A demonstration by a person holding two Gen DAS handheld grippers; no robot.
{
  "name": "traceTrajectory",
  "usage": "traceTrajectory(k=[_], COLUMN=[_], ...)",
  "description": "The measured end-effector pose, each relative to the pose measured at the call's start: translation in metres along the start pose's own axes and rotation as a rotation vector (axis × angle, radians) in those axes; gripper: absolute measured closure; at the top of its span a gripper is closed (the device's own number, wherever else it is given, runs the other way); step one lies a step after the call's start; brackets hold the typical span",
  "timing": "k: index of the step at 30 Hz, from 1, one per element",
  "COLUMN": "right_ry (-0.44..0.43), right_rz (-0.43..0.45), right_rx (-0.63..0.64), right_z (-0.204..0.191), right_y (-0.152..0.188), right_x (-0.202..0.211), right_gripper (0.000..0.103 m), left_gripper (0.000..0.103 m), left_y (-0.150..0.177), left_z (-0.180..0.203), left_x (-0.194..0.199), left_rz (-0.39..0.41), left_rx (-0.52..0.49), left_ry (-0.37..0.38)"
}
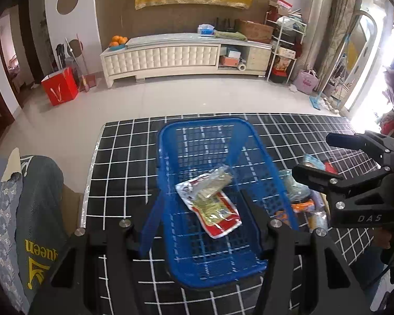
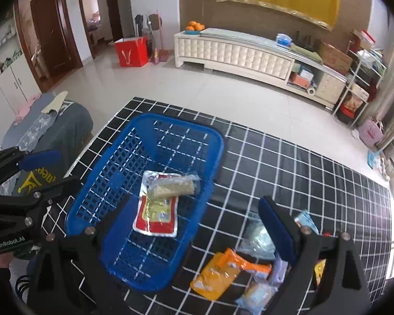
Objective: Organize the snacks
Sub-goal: 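Lower the cracker pack into the basket and open the right tool, then move both tools back to the snack pile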
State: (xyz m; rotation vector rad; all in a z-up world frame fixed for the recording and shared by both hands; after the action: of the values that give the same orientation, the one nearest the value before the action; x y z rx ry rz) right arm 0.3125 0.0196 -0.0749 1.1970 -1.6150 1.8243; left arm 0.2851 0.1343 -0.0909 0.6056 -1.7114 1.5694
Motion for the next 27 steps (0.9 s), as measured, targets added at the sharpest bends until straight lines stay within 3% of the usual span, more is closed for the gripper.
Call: traceTrajectory(k=[11,14,27], right_ry=[0.013,0.019,0.067], right_rz=[0.038,0.048,0.018], right_rx=[-0.083,-0.108,-0.217], right_z=[0.054,0.069,0.155], right_y=[0.031,0.039,0.089], right_x=[0.052,0.062,0.079], right_gripper=[0.008,0.008,0.008], left_gripper=[0.048,0.035,0.032], left_y=[-0.006,-0.006,-0.006], left_z=[0.068,0.092,0.187], left_x=[0.026,0.026,0.000], left_rz=[0.027,0.031,-0.007], left_rx=[-0.078,-0.113,-0.188], left_ry=[0.021,0.029,0.106])
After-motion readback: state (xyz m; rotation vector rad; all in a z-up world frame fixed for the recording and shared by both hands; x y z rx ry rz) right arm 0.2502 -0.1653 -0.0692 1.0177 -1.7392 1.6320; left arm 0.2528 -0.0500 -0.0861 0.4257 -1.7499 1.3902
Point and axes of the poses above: each gripper's, at about its wrist camera, not at the fingertips, and x roughly against the way its jaws point, z to its right, y to its underside, the point moved 5 cm from there along -x, roughly the way its jaws point, and after that the axes turned 7 degrees about -x, right-handed, at the moved point
